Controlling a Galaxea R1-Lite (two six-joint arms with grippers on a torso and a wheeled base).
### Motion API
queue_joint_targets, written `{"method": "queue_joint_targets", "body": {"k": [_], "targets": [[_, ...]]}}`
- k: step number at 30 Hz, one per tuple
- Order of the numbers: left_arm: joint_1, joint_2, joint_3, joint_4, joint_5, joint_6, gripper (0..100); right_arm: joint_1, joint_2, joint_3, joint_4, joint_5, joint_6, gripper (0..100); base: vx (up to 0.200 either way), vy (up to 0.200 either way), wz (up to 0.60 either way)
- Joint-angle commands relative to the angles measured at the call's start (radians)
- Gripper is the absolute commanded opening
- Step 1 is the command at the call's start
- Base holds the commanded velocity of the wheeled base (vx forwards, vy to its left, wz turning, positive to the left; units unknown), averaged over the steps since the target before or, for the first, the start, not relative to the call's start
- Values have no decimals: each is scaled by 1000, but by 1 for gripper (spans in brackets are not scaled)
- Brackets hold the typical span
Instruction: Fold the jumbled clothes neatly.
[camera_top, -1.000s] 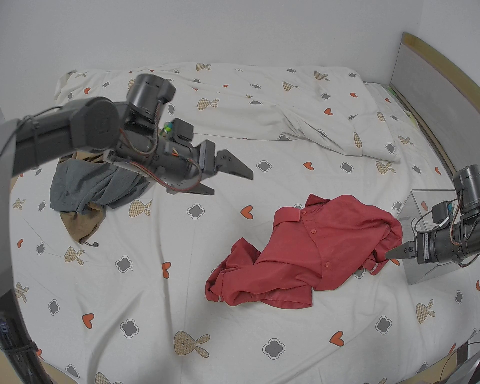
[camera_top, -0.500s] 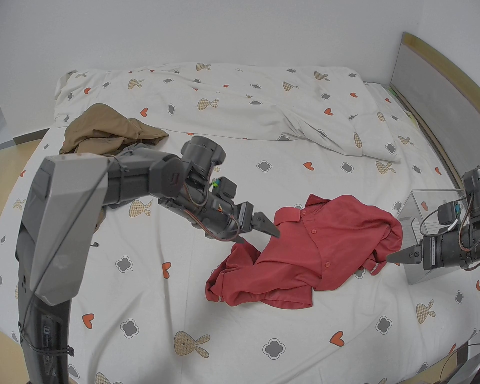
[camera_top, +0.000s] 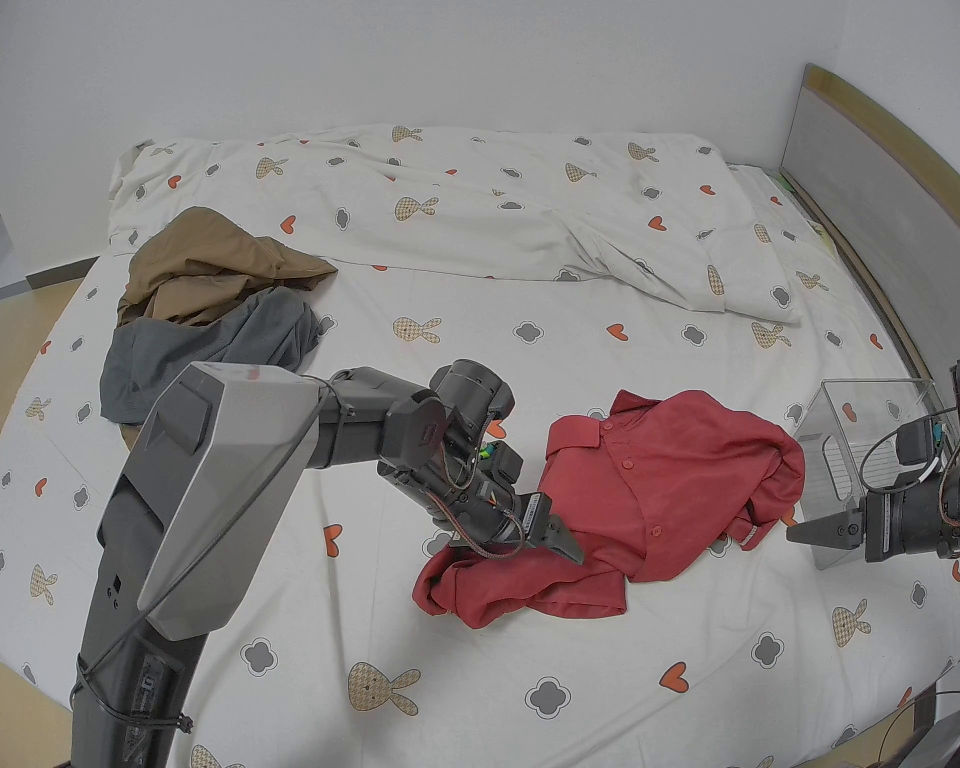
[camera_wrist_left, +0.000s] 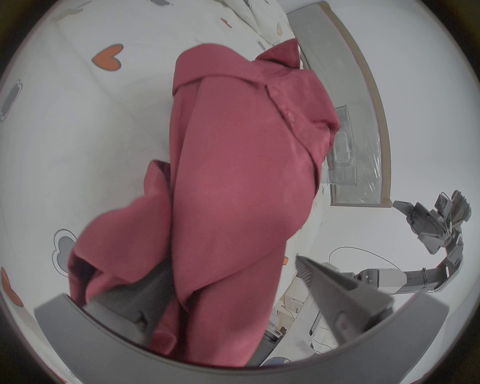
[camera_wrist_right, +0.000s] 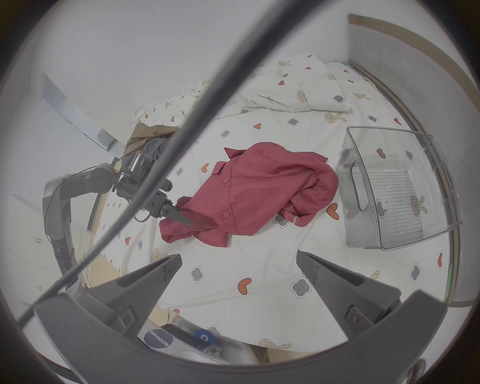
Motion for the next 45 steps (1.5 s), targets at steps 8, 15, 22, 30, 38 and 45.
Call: {"method": "queue_joint_targets", "body": {"k": [8,15,22,30,38,45], "targets": [[33,-72,0,67,1,0,0,4,3,11,-2,2,-1,100,0,0,0],[89,-205,0,152,31,0,0,8,11,10,-2,2,-1,100,0,0,0],[165,-314,0,194,98,0,0,7,58,17,-58,1,0,100,0,0,0],[273,-418,0,187,130,-3,0,30,107,24,-95,1,2,100,0,0,0],[385,-449,0,185,132,-26,0,53,242,16,-192,-5,5,100,0,0,0],[405,-447,0,184,155,-20,0,137,288,-7,-249,-7,88,100,0,0,0]]}}
